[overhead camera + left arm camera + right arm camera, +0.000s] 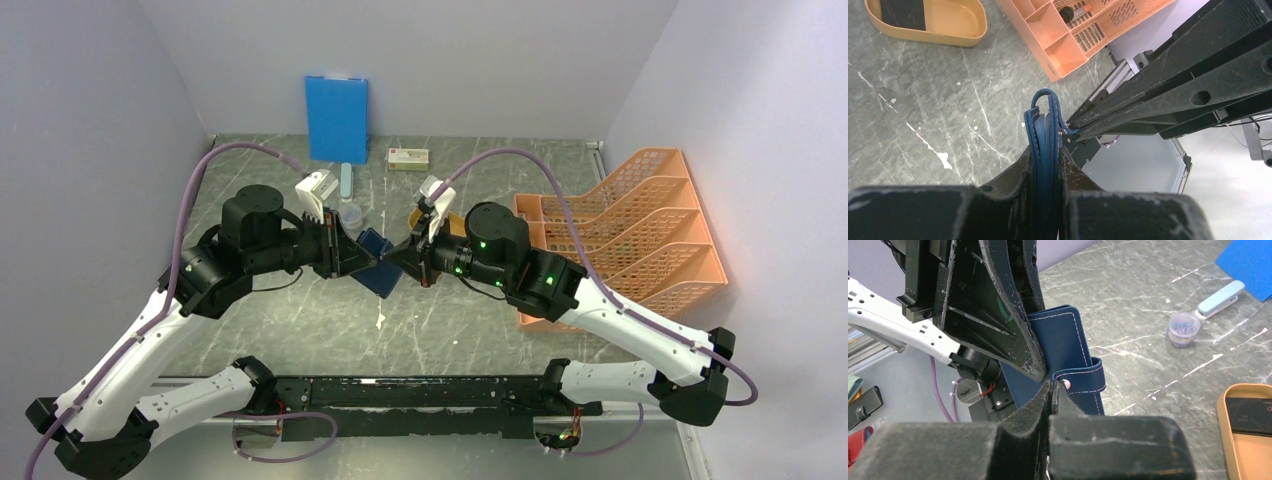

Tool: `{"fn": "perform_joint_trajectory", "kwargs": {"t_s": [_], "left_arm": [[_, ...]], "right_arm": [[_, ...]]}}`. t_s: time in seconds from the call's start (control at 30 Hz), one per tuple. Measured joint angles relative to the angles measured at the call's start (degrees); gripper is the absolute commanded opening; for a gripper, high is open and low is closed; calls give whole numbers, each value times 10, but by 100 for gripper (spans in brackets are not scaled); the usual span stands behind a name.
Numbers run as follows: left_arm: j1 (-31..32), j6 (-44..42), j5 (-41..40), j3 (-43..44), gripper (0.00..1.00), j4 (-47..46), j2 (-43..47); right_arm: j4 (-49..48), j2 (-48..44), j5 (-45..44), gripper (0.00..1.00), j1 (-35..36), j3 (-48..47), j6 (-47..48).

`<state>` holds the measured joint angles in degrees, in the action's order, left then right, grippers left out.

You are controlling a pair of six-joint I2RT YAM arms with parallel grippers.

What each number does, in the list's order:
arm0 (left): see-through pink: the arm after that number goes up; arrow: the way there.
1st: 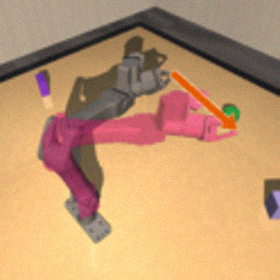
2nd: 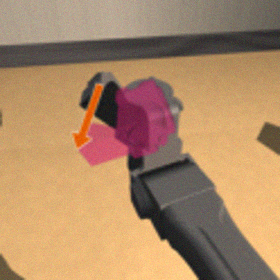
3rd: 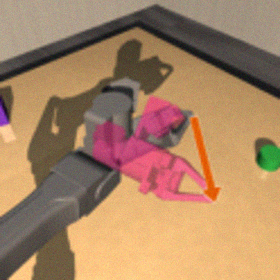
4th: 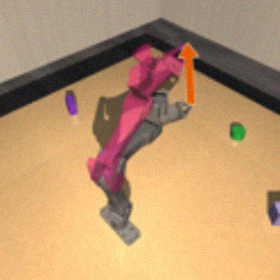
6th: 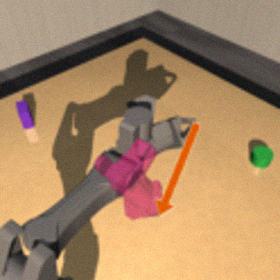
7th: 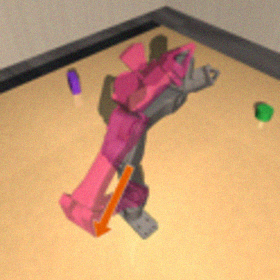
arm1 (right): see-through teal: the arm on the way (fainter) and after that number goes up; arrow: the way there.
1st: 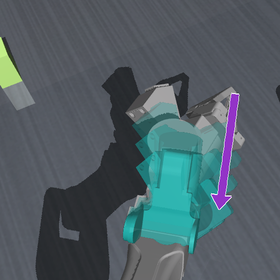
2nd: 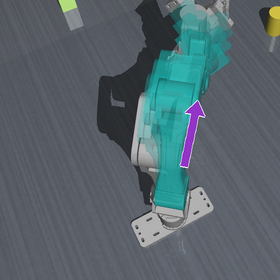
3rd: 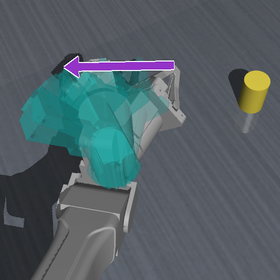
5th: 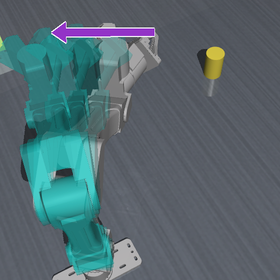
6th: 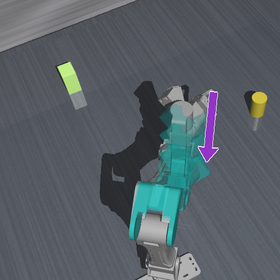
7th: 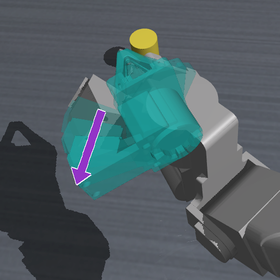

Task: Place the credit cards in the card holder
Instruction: Pick up the card holder from the center of the board.

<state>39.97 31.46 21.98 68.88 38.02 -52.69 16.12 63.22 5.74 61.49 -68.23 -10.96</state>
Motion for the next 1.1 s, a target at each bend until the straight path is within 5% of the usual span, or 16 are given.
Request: {"fn": "perform_joint_trajectory", "kwargs": {"t_s": [1.1], "left_arm": [[-12, 41, 6, -1, 5, -18, 25]], "right_arm": [[-30, 22, 15, 0, 1, -7, -23]]}}
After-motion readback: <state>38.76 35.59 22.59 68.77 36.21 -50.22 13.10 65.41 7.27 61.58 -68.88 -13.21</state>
